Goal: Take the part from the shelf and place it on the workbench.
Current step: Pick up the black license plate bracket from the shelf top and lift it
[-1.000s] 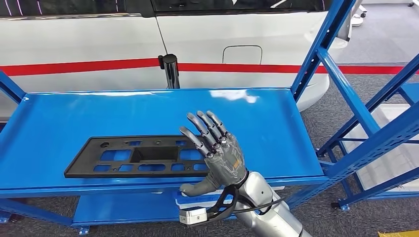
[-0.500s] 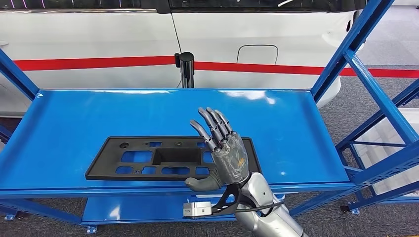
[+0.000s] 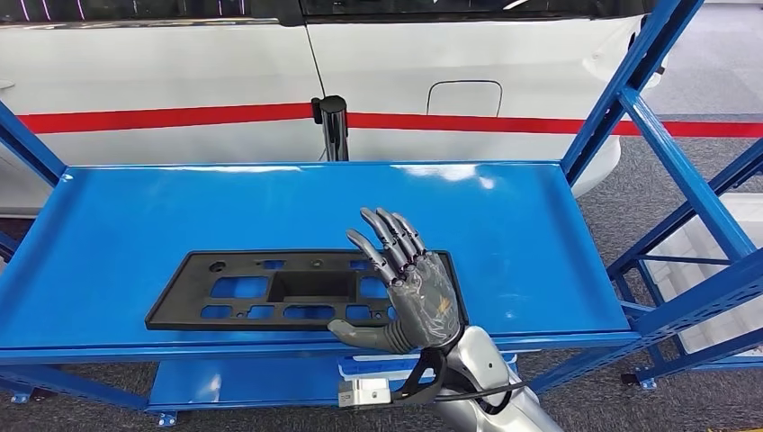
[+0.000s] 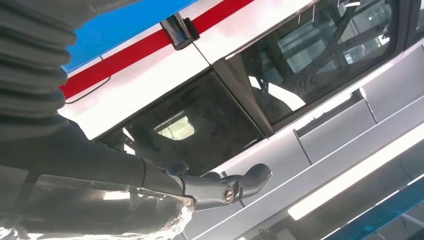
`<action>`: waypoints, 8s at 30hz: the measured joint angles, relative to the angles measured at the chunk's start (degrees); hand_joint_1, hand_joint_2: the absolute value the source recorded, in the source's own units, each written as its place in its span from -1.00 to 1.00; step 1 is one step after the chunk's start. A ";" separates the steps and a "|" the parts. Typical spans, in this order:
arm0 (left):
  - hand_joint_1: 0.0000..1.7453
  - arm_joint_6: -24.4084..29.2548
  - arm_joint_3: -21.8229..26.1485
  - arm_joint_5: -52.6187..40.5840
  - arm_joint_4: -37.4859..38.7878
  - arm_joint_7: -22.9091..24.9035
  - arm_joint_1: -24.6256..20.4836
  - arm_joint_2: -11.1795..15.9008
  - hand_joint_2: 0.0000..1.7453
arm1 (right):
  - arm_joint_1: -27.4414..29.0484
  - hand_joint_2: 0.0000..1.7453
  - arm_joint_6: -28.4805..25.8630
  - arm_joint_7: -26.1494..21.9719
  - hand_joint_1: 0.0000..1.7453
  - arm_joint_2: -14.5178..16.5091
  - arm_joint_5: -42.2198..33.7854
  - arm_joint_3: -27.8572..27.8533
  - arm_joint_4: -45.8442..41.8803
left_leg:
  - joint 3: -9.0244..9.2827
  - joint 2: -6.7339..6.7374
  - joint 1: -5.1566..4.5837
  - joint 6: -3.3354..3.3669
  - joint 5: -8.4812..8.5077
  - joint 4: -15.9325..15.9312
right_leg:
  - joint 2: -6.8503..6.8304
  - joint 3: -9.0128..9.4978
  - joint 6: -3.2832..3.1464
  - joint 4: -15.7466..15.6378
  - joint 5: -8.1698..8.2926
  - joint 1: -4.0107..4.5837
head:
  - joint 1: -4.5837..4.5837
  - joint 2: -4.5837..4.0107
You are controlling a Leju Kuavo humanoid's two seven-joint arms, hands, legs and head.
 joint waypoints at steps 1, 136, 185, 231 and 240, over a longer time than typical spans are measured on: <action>-1.00 0.00 0.00 0.03 0.00 -0.01 0.02 -0.01 -1.00 | 0.17 1.00 0.08 0.02 -1.00 -0.16 -0.03 0.03 -0.41 | 0.02 0.00 0.00 -0.01 0.01 -0.03 | 0.00 0.00 0.00 0.00 0.00 0.00 | 0.00 0.00; -1.00 4.70 5.31 0.60 -0.42 -2.02 0.77 -1.14 -1.00 | -19.49 1.00 42.53 4.75 -1.00 1.11 -19.82 18.17 -1.58 | 0.16 0.03 0.10 -0.05 0.11 -0.13 | 0.00 0.13 -0.03 0.05 -0.01 0.14 | 0.00 0.00; -1.00 2.29 4.68 -6.89 -0.42 1.03 0.62 -0.78 -1.00 | -18.33 1.00 33.01 22.75 -1.00 2.07 6.24 18.58 14.97 | 0.18 0.04 0.11 -0.06 0.12 -0.13 | 0.01 0.11 -0.03 0.05 -0.01 0.15 | 0.01 0.00; -1.00 3.21 4.68 -8.72 -0.94 2.00 -0.89 -0.79 -1.00 | -17.41 1.00 28.02 25.67 1.00 5.58 16.03 15.04 23.99 | 0.65 0.03 0.12 -0.08 0.10 -0.14 | 0.01 0.26 0.10 0.03 -0.12 0.15 | 0.01 -0.01; -1.00 3.78 4.59 -9.51 -0.96 0.55 -0.88 -0.84 1.00 | -15.27 1.00 17.75 25.42 1.00 4.61 17.72 8.86 15.89 | 0.46 0.04 0.12 -0.07 0.13 -0.12 | 0.01 0.35 0.13 0.05 -0.09 0.15 | 0.01 0.00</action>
